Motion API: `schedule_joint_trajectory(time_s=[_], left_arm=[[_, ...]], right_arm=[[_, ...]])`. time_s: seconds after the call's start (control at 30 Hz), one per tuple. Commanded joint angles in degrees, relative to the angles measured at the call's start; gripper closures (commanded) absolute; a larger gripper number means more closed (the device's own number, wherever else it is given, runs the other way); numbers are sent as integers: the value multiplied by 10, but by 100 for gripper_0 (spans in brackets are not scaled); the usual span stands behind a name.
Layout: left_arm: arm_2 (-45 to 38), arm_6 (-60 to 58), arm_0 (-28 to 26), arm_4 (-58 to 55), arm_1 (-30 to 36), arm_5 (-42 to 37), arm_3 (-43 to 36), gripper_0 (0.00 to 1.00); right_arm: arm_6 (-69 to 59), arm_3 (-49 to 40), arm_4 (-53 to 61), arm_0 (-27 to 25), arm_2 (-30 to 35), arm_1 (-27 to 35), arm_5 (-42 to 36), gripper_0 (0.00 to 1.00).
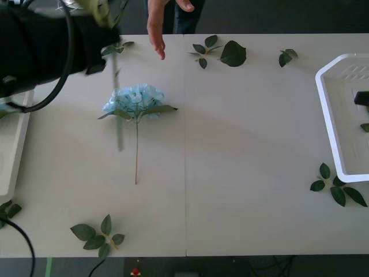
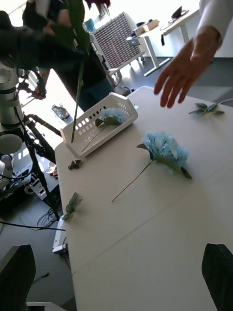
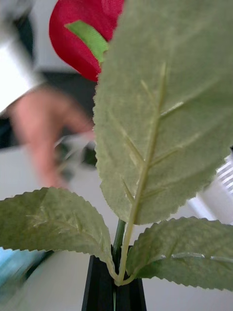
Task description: Place the red flowers into the right box and the blue flowers into the left box. If a person shows an open palm, hand one flower to the person first, then continue sorting.
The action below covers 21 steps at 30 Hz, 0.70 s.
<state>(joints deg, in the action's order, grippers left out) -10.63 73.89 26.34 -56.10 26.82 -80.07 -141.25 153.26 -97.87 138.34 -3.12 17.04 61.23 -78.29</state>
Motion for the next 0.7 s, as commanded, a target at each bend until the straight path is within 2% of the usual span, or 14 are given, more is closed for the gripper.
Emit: schedule_joint_trajectory(time_s=[0.03, 0.2, 0.3, 0.4, 0.47, 0.53, 0.57, 0.7], left_arm=[[63, 9, -6, -4, -34, 87, -21, 100], [139, 1, -6, 0, -29, 162, -17, 100], [177, -7, -6, -3, -9, 198, -11, 100], [217, -16, -6, -7, 22, 265, 2, 100], [262, -17, 0, -4, 47, 348, 25, 100], [276, -17, 4, -4, 54, 370, 32, 100], [332, -19, 24, -1, 82, 459, 66, 100], [403, -21, 62, 3, 114, 548, 115, 100]], right_arm=[[17, -2, 3, -8, -2, 8, 1, 0], [17, -7, 17, -3, -9, 9, 2, 0], [17, -15, 33, 14, -25, 8, 7, 0], [17, -17, 58, 37, -52, 8, 15, 0], [17, -17, 73, 58, -75, 8, 16, 0], [17, -17, 76, 63, -80, 8, 16, 0], [17, -17, 103, 80, -110, 8, 15, 0], [17, -19, 127, 109, -155, 7, 16, 0]])
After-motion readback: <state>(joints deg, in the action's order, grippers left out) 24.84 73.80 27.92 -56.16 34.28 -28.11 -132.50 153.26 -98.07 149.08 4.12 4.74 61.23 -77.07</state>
